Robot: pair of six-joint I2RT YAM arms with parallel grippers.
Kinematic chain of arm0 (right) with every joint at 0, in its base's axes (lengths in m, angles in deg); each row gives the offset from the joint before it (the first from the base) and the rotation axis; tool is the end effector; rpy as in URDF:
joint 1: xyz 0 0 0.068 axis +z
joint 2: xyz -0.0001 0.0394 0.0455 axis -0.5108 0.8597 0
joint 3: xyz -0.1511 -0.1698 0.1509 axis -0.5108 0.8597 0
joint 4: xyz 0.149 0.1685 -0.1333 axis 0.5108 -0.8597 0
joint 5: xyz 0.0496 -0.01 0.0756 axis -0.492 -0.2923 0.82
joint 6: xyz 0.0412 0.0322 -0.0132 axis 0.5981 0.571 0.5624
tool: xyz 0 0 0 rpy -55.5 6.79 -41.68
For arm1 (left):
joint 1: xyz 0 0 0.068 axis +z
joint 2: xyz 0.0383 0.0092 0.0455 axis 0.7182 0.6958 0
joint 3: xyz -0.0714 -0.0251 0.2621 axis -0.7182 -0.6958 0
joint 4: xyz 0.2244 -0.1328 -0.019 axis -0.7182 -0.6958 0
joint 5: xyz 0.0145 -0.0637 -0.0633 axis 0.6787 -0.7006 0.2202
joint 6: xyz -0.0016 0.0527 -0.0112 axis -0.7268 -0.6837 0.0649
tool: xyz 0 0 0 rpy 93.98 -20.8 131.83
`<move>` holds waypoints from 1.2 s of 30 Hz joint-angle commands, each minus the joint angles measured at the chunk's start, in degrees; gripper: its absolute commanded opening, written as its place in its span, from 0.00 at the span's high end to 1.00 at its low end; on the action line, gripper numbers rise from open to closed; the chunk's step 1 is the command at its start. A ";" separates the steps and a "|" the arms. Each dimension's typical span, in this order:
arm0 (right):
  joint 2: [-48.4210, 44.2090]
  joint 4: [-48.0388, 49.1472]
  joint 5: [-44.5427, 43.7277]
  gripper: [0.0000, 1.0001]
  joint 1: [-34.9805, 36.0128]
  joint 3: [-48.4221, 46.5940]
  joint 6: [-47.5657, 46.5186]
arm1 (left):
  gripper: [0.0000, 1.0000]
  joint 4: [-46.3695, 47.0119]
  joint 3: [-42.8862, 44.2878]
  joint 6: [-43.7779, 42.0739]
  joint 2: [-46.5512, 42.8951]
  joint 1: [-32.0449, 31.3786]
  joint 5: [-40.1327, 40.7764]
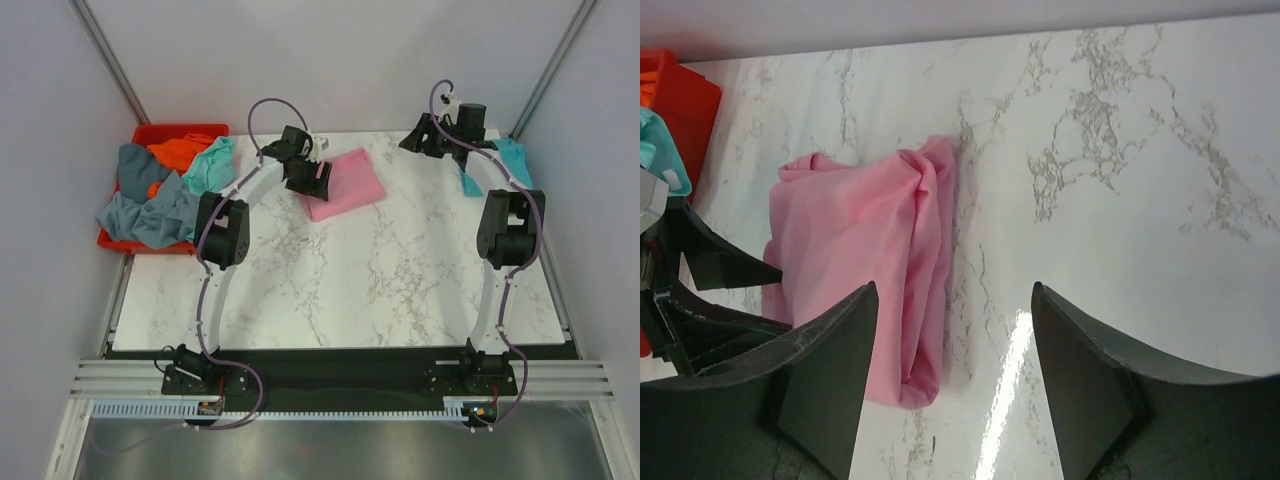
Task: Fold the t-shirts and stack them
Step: Neatly place the folded tshirt to the corner
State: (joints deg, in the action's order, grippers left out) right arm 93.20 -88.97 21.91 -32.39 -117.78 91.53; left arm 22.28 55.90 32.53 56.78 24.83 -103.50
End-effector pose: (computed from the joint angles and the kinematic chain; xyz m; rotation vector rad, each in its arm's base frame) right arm 0.5239 0.0039 0.2381 -0.0102 2.0825 0.7557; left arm 0.4943 -0.2018 0.1713 0.6088 2.4885 -0.5202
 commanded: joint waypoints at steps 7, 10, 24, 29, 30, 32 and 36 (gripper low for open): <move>-1.14 -0.47 2.99 0.28 -0.18 2.13 0.63 | 0.19 -8.95 0.34 -4.48 0.03 -1.16 10.03; 0.71 0.75 4.48 0.28 0.09 2.56 2.38 | 0.19 -8.95 0.52 -4.13 0.11 -1.42 9.76; 14.94 16.04 18.63 0.25 3.25 3.00 19.69 | 0.18 -8.86 0.78 -7.55 -0.24 -2.39 12.84; 19.51 27.38 23.73 0.25 3.96 3.80 32.88 | 0.18 -8.69 0.96 -9.31 0.11 -2.47 14.68; 19.78 27.65 24.00 0.25 4.22 3.80 32.97 | 0.18 -8.69 0.96 -9.40 0.29 -2.47 14.86; 20.83 27.04 26.10 0.25 5.01 3.01 33.93 | 0.17 -8.51 1.13 -9.57 0.29 -2.47 14.95; 21.80 29.93 28.92 0.25 6.24 2.65 37.10 | 0.17 -8.16 1.22 -9.66 0.55 -2.47 15.48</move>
State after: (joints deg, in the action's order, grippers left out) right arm 112.37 -61.61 47.25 -28.10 -114.77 125.14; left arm 17.66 56.65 26.13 56.76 22.23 -91.31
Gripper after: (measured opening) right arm 0.742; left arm 0.823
